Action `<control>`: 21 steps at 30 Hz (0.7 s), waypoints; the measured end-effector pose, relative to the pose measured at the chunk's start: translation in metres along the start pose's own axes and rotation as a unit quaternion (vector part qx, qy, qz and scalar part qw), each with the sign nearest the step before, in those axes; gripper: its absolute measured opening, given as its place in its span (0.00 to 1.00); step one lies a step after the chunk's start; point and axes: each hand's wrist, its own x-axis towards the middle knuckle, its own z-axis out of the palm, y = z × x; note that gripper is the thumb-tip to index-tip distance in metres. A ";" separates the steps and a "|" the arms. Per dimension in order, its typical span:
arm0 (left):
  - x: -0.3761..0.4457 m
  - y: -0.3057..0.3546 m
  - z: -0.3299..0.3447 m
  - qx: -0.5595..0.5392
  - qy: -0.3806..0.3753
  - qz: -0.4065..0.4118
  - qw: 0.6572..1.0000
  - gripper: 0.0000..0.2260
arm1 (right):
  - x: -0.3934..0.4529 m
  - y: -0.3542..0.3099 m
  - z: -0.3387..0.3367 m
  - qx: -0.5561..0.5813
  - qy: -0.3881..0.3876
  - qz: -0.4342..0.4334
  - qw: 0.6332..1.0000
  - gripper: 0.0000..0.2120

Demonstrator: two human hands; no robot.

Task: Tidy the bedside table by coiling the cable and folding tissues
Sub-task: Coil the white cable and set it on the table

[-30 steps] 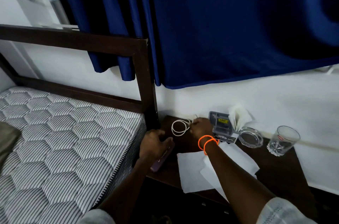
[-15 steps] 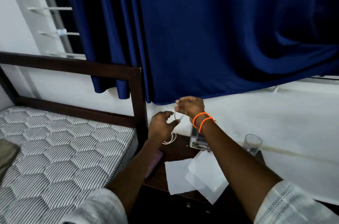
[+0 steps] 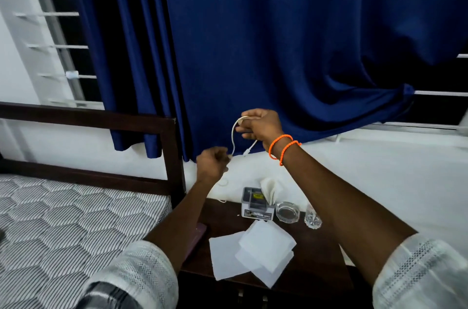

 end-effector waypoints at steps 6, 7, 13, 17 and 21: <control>0.000 0.039 0.019 -0.039 -0.032 0.043 0.998 0.08 | -0.010 -0.016 -0.023 -0.003 -0.015 -0.008 1.000 0.10; 0.001 0.045 0.021 -0.034 -0.029 0.051 0.998 0.05 | -0.012 -0.018 -0.025 -0.002 -0.016 -0.011 1.000 0.10; 0.015 0.064 0.015 -0.003 0.016 0.063 0.998 0.07 | -0.010 -0.018 -0.041 -0.041 0.022 -0.014 0.999 0.04; 0.032 0.076 0.004 0.035 0.014 0.098 0.994 0.06 | -0.001 0.002 -0.061 -0.233 0.039 -0.028 0.971 0.06; 0.042 0.094 0.001 0.101 -0.059 0.182 0.976 0.07 | 0.007 0.004 -0.066 -0.364 -0.011 -0.061 0.929 0.11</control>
